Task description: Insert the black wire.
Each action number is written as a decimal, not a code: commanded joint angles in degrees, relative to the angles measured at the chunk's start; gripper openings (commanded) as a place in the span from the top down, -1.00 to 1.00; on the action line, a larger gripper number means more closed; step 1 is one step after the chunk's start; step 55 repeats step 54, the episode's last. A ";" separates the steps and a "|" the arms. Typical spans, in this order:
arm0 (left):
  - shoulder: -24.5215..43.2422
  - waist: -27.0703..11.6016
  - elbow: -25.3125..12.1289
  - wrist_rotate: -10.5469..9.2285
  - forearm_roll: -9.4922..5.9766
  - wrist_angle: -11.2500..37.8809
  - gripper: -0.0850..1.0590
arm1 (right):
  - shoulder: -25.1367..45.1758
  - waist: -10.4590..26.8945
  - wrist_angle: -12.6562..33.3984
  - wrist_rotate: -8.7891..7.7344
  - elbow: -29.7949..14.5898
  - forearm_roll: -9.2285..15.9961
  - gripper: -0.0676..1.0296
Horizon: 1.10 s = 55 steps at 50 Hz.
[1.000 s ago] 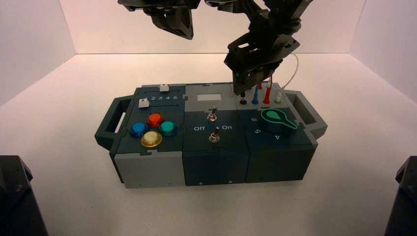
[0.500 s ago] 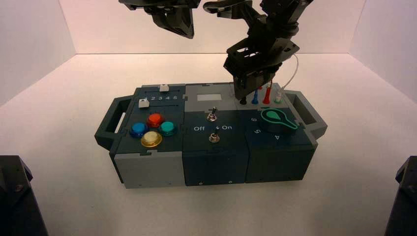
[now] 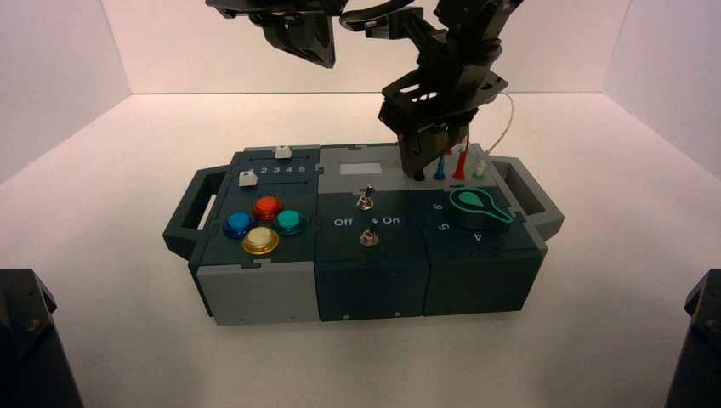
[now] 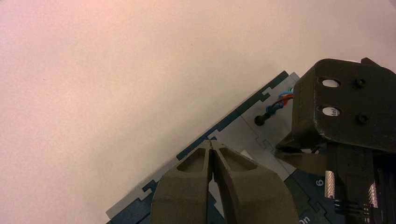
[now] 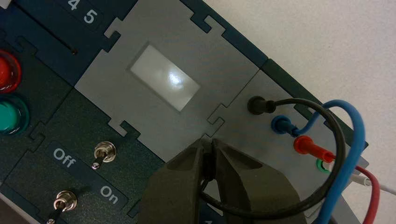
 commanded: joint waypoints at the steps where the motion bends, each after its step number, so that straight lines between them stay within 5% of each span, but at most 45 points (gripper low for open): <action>1: -2.46 0.97 -1.49 0.35 2.11 -0.26 0.91 | 1.14 0.35 -0.88 0.26 0.18 0.00 0.92; 9: -3.78 1.93 -1.58 0.35 3.69 0.09 0.91 | -0.62 0.35 -0.53 0.26 -0.18 0.18 0.89; 28: -5.54 2.37 -2.02 0.88 4.57 0.00 0.91 | -9.58 0.26 1.05 2.90 0.18 0.62 0.09; 37: -7.21 2.46 -1.05 0.88 4.66 0.00 0.91 | -14.41 0.18 5.80 3.69 0.26 0.70 0.09; 43: -8.79 2.37 -0.26 0.97 4.66 0.18 0.91 | -15.03 0.18 11.95 3.78 0.26 2.90 0.09; 55: -9.23 2.37 0.18 0.88 4.57 1.67 0.91 | -15.38 0.35 16.26 3.69 1.67 6.94 0.09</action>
